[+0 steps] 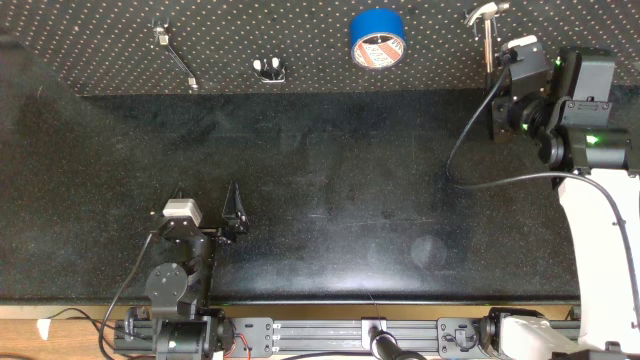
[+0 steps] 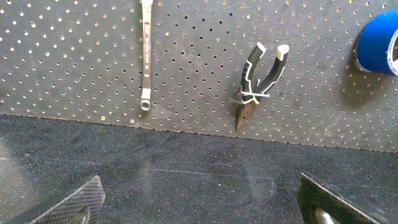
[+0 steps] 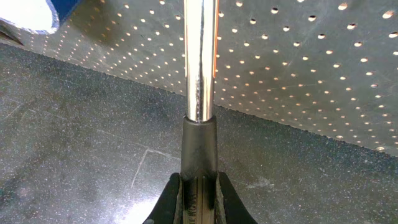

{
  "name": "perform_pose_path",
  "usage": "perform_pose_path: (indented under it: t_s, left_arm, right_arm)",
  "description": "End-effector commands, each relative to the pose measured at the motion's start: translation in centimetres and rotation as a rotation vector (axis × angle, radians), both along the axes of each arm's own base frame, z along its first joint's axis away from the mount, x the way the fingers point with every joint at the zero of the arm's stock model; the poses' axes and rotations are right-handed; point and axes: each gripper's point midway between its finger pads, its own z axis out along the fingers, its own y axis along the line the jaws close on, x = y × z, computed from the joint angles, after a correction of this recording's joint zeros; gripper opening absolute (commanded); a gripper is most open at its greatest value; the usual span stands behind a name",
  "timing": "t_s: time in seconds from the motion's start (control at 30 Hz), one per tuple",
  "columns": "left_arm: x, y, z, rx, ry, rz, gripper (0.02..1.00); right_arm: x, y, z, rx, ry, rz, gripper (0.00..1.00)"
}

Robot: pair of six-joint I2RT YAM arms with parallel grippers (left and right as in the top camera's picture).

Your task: Place Tools Onto Pegboard

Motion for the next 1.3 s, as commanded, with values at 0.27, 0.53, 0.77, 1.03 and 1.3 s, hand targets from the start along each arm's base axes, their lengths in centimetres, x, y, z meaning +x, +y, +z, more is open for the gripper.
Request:
perform_pose_path:
  t_s: [0.27, 0.53, 0.77, 1.03, 1.3]
  left_arm:
    - [0.0, 0.0, 0.0, 0.015, -0.002, -0.005, 0.996]
    - [0.0, 0.0, 0.0, 0.015, -0.002, -0.005, 0.996]
    - [0.0, 0.0, 0.0, 0.015, -0.002, -0.005, 0.996]
    - [0.0, 0.0, 0.0, 0.015, -0.002, -0.005, 0.996]
    - [0.0, 0.0, 0.0, 0.015, -0.002, -0.005, 0.998]
  right_arm:
    - [1.0, 0.0, -2.3, 0.007, 0.059, -0.01, 0.075]
    - [1.3, -0.1, -4.3, 0.0, 0.109, -0.001, 1.0]
    - [2.0, -0.1, -3.2, -0.028, 0.044, 0.023, 0.976]
    - [-1.1, 1.2, -3.9, -0.041, -0.118, 0.049, 0.976]
    - [-8.1, 3.5, -7.7, -0.016, -0.389, 0.084, 0.976]
